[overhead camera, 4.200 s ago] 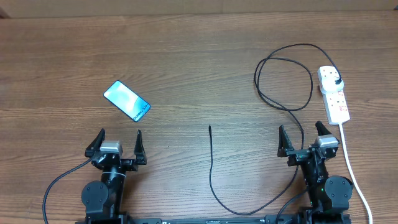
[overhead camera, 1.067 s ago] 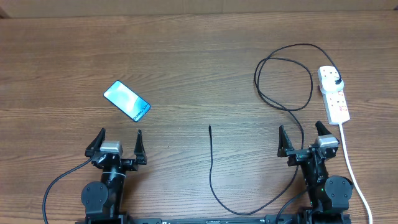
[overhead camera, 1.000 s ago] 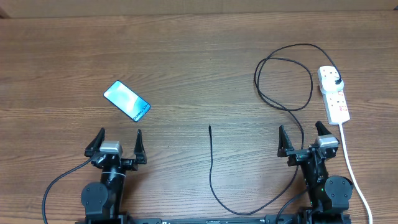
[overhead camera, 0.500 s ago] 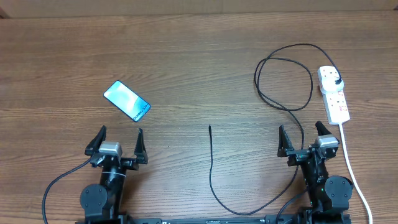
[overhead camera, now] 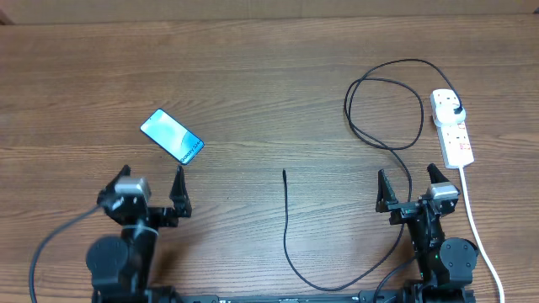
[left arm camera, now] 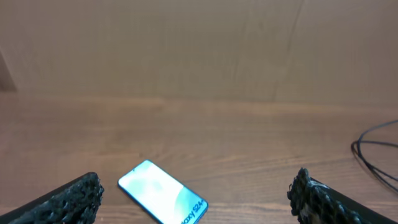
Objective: Plug charger to phone and switch on socket
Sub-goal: 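Move the left gripper forward over the Galaxy phone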
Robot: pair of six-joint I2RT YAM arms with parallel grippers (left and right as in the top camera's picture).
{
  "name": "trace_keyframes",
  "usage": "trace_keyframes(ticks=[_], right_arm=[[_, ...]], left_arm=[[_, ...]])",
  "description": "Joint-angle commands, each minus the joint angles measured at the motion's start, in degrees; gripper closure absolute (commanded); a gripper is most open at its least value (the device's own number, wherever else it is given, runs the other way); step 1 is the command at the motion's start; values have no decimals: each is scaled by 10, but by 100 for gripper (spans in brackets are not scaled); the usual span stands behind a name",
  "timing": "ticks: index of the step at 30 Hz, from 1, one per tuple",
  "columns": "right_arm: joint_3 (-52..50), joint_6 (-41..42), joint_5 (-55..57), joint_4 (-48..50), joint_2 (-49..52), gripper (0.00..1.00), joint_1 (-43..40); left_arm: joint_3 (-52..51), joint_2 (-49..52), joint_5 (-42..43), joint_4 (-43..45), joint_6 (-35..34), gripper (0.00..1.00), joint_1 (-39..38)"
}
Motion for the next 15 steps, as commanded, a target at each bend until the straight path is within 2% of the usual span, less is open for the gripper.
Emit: trace_keyframes(ticks=[1, 5, 11, 15], right_arm=[[-6, -1, -5, 3, -7, 0, 3], [-6, -1, -5, 3, -7, 0, 3], [-6, -1, -5, 3, -7, 0, 3], [-6, -1, -5, 3, -7, 0, 3]], left_arm=[[83, 101, -9, -24, -21, 0, 6], [236, 279, -9, -102, -7, 0, 6], [483, 505, -8, -310, 33, 0, 6], [573, 629, 32, -395, 29, 0, 6]])
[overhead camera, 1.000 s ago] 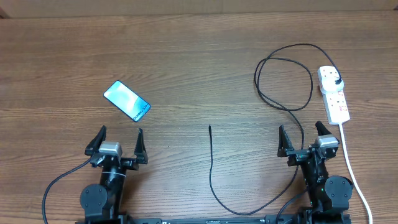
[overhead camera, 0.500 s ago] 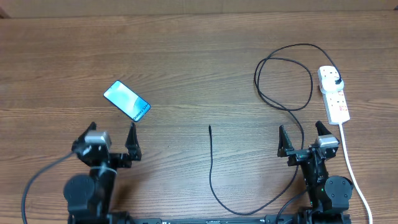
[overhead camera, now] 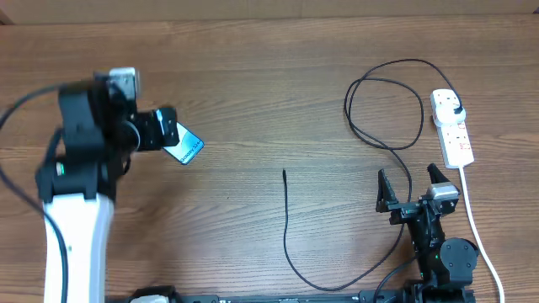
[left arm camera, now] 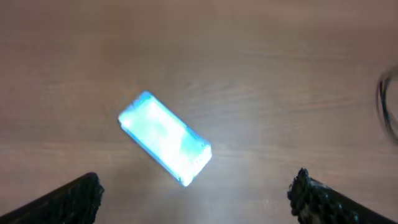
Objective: Plug charger to phone and switch on socket
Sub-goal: 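Move the left gripper forward over the Galaxy phone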
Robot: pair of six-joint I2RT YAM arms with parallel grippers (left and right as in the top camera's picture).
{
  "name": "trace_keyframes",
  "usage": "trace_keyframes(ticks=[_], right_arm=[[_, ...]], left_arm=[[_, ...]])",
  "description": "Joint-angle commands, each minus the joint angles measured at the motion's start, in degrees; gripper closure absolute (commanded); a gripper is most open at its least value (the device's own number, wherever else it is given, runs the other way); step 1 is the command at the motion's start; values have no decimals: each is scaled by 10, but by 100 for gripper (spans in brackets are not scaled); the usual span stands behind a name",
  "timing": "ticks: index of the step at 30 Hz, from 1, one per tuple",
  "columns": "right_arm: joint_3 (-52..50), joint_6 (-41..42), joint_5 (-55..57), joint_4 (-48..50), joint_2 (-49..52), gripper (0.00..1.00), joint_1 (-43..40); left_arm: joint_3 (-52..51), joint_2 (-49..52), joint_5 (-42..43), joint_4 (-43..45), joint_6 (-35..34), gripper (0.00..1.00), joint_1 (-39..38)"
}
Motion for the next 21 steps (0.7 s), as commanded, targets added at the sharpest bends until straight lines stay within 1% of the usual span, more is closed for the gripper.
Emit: trace_keyframes(ticks=[1, 4, 6, 8, 9, 12, 13, 21], right_arm=[[-6, -1, -5, 2, -5, 0, 3], [-6, -1, -5, 2, -5, 0, 3], [-6, -1, -5, 2, -5, 0, 3], [-6, -1, -5, 2, -5, 0, 3], [-6, -1, -5, 2, -5, 0, 3], [-6, -1, -5, 2, -5, 0, 3], [-6, -1, -5, 2, -5, 0, 3], [-6, -1, -5, 2, -5, 0, 3]], left_arm=[[45, 83, 34, -36, 13, 0, 6], [45, 130, 53, -26, 7, 0, 5], [45, 154, 40, -28, -45, 0, 5], [46, 176, -11, -34, -147, 0, 5], [49, 184, -31, -39, -185, 0, 5], [74, 213, -41, -63, -242, 0, 5], [106, 236, -41, -86, -267, 0, 5], [295, 377, -46, -217, -318, 0, 5]])
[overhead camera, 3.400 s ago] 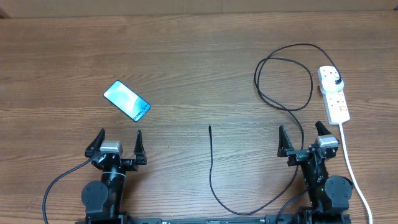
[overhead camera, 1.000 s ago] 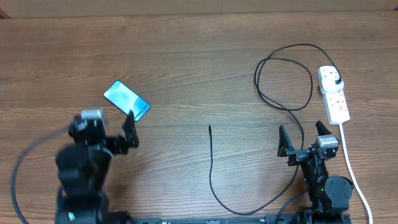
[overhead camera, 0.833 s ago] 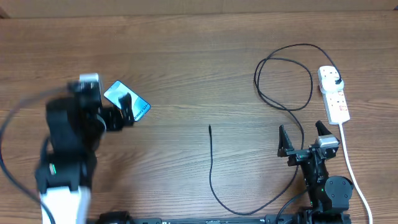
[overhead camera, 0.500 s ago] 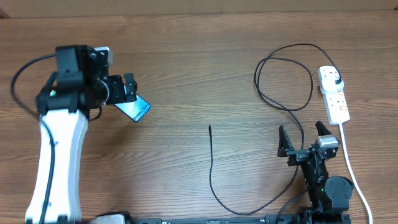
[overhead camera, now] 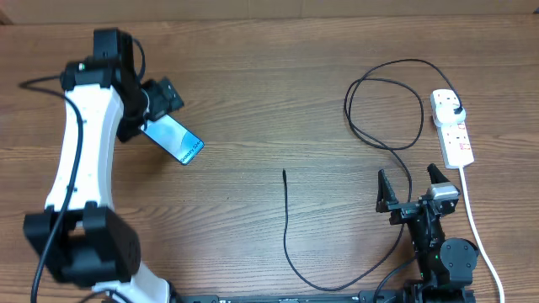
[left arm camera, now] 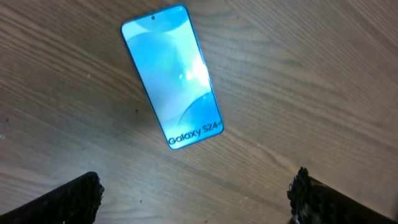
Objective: Plug charger to phone and switch on socket
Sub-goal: 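Move the left gripper forward over the Galaxy phone, then lower the left gripper and close it on the phone's long edges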
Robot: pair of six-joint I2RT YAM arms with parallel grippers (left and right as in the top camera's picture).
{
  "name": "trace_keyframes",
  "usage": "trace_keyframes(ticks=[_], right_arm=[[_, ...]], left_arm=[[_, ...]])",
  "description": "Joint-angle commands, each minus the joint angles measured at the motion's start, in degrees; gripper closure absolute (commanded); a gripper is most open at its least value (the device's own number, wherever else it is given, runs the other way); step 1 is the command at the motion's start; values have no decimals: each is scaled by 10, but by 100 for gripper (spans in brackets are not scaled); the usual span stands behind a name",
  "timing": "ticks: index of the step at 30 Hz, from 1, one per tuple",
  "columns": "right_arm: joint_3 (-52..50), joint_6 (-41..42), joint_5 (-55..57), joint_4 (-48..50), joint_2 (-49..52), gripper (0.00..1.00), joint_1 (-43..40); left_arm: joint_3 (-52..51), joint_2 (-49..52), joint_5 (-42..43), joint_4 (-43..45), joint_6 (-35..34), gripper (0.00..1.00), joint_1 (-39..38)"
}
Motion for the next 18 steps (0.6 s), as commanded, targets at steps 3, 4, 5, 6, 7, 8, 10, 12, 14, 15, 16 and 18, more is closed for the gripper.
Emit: trace_keyframes(ticks=[3, 4, 5, 6, 7, 8, 10, 12, 14, 15, 16, 18], right_arm=[[-6, -1, -5, 2, -5, 0, 3], [-6, -1, -5, 2, -5, 0, 3], [-6, -1, -5, 2, -5, 0, 3], [-6, -1, -5, 2, -5, 0, 3], [-6, -1, -5, 2, -5, 0, 3], [-6, -1, -5, 2, -5, 0, 3], [-6, -1, -5, 2, -5, 0, 3], [-6, -1, -5, 2, -5, 0, 3], [-6, -1, -5, 2, -5, 0, 3], [-6, -1, -5, 2, -5, 0, 3], [-6, -1, -5, 2, -5, 0, 3], [-6, -1, -5, 2, -5, 0, 3]], left_arm=[[80, 79, -23, -42, -79, 0, 3], [80, 86, -23, -43, -82, 0, 3], [80, 95, -23, -43, -87, 0, 2], [80, 104, -23, -43, -89, 0, 2], [80, 111, -23, -44, -90, 0, 2], [80, 121, -23, -44, -90, 0, 2], [80, 137, -20, -45, -90, 0, 2], [80, 153, -21, -45, -95, 0, 2], [80, 173, -21, -45, -107, 0, 2], [80, 180, -21, -45, -111, 0, 2], [80, 186, -21, -45, -115, 0, 2], [80, 200, -22, -43, -121, 0, 2]])
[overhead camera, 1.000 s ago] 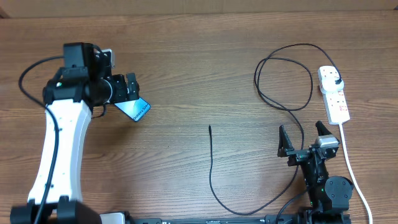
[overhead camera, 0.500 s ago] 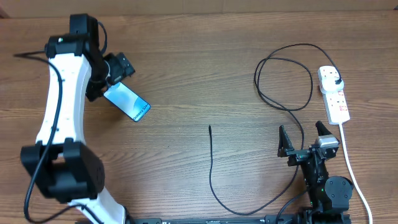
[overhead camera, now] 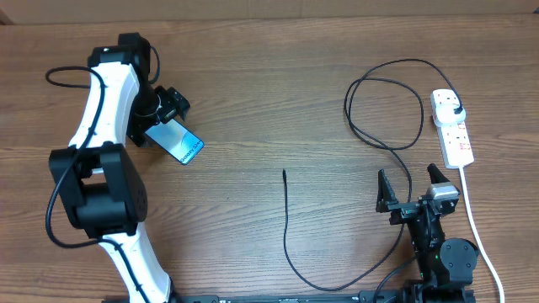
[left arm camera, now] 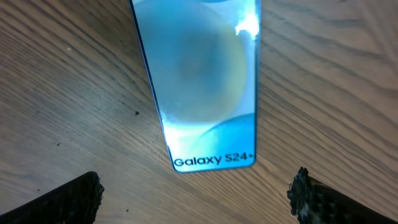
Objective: Plug charger to phone and switch on socket
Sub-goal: 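Lower the left gripper and close it on the phone's long edges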
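Note:
A phone point(overhead camera: 178, 143) with a lit blue screen lies flat at the left of the table; in the left wrist view the phone point(left arm camera: 202, 87) fills the upper middle, its "Galaxy S24+" end nearest the jaws. My left gripper point(overhead camera: 160, 112) hangs open just above it, fingers point(left arm camera: 62, 202) wide apart with bare wood between. The black charger cable point(overhead camera: 286, 227) runs from its free tip at mid-table round to a plug in the white socket strip point(overhead camera: 452, 130) at the right. My right gripper point(overhead camera: 412, 188) is open near the front edge, holding nothing.
The cable's loop point(overhead camera: 383, 109) lies on the wood left of the socket strip. A white lead point(overhead camera: 476, 227) runs from the strip toward the front right. The wooden table point(overhead camera: 278, 76) is otherwise bare.
My left gripper has come lower and closer over the phone, which now fills more of the left wrist view. The jaws stay open. The right arm, cable and strip have not moved.
My left gripper was parked open at the front left, with the phone ahead of it. Then it was raised over the phone's left side, then above the phone looking down, and now sits low over it. The phone has kept its place.

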Robot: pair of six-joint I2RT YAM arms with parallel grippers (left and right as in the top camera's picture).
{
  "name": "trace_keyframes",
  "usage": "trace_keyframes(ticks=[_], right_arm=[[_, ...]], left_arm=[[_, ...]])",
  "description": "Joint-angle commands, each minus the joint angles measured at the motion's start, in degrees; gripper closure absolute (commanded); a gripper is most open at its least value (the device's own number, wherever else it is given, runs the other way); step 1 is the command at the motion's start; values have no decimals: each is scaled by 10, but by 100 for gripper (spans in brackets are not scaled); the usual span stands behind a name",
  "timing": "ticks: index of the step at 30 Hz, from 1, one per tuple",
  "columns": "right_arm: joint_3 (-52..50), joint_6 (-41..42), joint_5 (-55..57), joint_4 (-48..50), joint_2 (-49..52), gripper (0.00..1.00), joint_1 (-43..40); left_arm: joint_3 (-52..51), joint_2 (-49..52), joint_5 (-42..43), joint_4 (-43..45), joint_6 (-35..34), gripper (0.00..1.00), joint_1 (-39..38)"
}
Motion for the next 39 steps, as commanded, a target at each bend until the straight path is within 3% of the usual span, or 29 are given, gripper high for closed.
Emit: trace_keyframes(ticks=[1, 15, 39], right_arm=[[-6, -1, -5, 2, -5, 0, 3], [-6, -1, -5, 2, -5, 0, 3], [-6, -1, -5, 2, -5, 0, 3]], left_arm=[[15, 29, -10, 0, -31, 0, 2], [14, 54, -30, 3, -149, 0, 1], [10, 54, -68, 45, -171, 0, -23]])
